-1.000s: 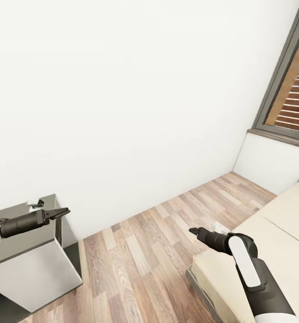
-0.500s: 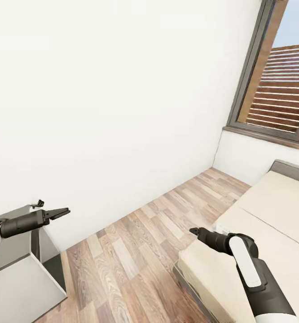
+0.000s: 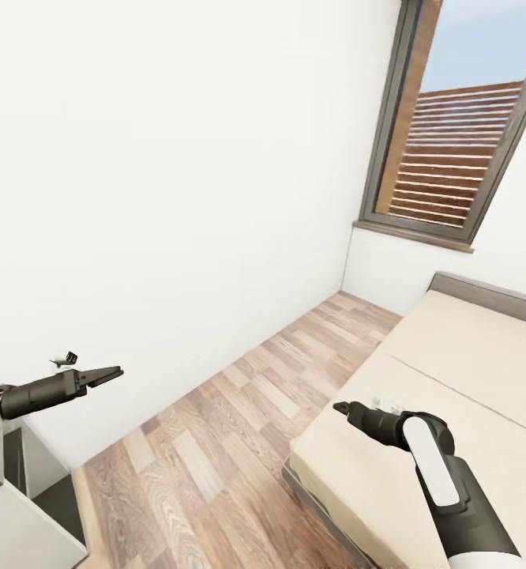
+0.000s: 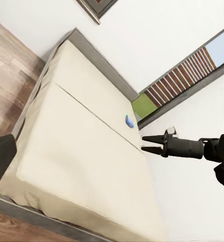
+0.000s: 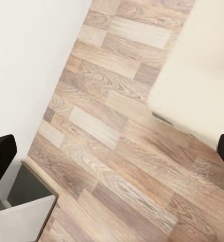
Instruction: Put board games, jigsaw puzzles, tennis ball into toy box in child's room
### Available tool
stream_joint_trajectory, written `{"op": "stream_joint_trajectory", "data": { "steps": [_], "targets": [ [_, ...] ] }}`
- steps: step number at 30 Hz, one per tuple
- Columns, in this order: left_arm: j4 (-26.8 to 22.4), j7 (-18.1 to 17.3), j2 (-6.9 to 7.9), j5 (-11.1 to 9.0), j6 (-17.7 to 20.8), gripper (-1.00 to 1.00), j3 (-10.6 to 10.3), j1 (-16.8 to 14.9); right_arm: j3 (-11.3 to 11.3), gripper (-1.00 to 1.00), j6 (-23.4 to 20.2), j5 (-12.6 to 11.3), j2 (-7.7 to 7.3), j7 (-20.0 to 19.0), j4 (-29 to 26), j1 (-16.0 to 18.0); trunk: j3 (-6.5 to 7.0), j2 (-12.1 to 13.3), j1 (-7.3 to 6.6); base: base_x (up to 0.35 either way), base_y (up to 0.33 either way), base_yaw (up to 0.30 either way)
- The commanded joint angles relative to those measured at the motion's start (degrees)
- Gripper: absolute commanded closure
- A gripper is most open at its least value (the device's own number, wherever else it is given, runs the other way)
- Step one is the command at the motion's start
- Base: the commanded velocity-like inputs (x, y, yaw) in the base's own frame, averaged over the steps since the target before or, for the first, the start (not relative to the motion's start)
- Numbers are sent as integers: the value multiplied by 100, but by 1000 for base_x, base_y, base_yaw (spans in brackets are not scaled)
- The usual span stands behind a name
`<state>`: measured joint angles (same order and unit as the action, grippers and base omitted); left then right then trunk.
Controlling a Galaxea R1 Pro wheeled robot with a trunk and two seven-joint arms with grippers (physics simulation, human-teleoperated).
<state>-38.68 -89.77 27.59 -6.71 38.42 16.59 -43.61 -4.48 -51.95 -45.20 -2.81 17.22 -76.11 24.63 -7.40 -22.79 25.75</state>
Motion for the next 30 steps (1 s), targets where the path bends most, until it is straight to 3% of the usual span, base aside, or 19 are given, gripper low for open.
{"op": "stream_joint_trajectory", "data": {
  "steps": [1, 17, 30],
  "targets": [
    [-2, -23, 2, 2, 59, -100, 0, -3, 0, -100, -16, -59, 0, 54, -3, 7, -9, -12, 4, 0, 0, -278],
    [-1, -23, -4, 3, 53, -100, -6, -3, 0, -100, -6, -59, 0, 54, 25, 7, 51, -12, 4, 0, -5, -278],
    [-3, -23, -8, 9, 52, -100, -6, -5, -56, -100, 8, -59, 4, 41, 60, 7, 94, -12, 4, 0, -208, -278]
  ]
}}
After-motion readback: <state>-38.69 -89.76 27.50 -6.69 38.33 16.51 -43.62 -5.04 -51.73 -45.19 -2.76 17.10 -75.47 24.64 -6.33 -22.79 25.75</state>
